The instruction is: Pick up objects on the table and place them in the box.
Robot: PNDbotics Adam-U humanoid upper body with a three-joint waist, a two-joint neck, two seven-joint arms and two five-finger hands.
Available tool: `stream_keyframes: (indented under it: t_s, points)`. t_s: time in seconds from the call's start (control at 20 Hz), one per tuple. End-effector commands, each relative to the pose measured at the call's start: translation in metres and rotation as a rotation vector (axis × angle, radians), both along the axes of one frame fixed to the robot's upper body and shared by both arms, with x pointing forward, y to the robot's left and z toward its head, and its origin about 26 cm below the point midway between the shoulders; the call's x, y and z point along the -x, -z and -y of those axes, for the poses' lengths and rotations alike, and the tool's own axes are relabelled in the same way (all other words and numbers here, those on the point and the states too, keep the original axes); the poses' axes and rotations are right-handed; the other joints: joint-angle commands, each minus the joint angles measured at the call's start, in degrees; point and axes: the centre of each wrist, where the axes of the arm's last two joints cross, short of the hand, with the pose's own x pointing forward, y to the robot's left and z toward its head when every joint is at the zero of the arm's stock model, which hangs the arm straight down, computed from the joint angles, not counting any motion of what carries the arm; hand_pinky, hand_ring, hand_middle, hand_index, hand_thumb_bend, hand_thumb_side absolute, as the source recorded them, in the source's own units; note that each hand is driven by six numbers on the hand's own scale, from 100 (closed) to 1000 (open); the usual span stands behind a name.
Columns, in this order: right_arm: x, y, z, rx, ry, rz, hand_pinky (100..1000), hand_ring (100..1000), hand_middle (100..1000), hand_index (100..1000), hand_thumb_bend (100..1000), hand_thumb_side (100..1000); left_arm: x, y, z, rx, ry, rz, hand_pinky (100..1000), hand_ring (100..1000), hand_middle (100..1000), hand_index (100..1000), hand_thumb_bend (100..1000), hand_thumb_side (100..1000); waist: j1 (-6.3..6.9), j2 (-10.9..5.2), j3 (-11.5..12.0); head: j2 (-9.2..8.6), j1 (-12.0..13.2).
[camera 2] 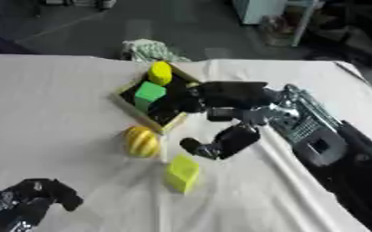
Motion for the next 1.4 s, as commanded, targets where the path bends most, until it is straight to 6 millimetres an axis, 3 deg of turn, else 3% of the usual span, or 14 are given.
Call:
stream_keyframes:
  t_s: [0.05,0.65,1.0,1.15,1.4]
  points:
    - [0.004,-0.007,-0.001,0.2,-0.043,0.073,894,949,980,1000,100,227,0.001,-0.006,-0.003,-0.004,-0.003,0.028,719,688,533,732,100,711,0.27,-0.93,-0.1,-0.46,0.2]
    - [-0.022,0.022,-0.001,0.312,-0.034,0.084,894,950,984,1000,100,207,0.001,-0.008,-0.002,0.003,0.001,0.035,718,688,533,732,100,709,0.58,-0.66,0.4,-0.46,0.3]
    - [-0.037,0.042,0.008,0.384,0.011,0.052,898,955,987,1000,100,290,0.0,-0.009,-0.001,0.005,0.003,0.037,718,687,533,732,100,709,0.51,-0.61,0.6,-0.49,0.2]
    - [-0.037,0.046,0.014,0.398,0.016,0.05,899,955,985,1000,100,310,0.0,-0.009,-0.002,0.004,0.001,0.037,718,687,532,732,100,709,0.44,-0.62,0.6,-0.45,0.3]
    - [-0.022,0.037,0.017,0.374,-0.018,0.07,897,951,977,1000,100,311,0.0,-0.008,-0.003,0.0,-0.001,0.038,718,687,532,732,100,709,0.29,-0.67,0.5,-0.36,0.4]
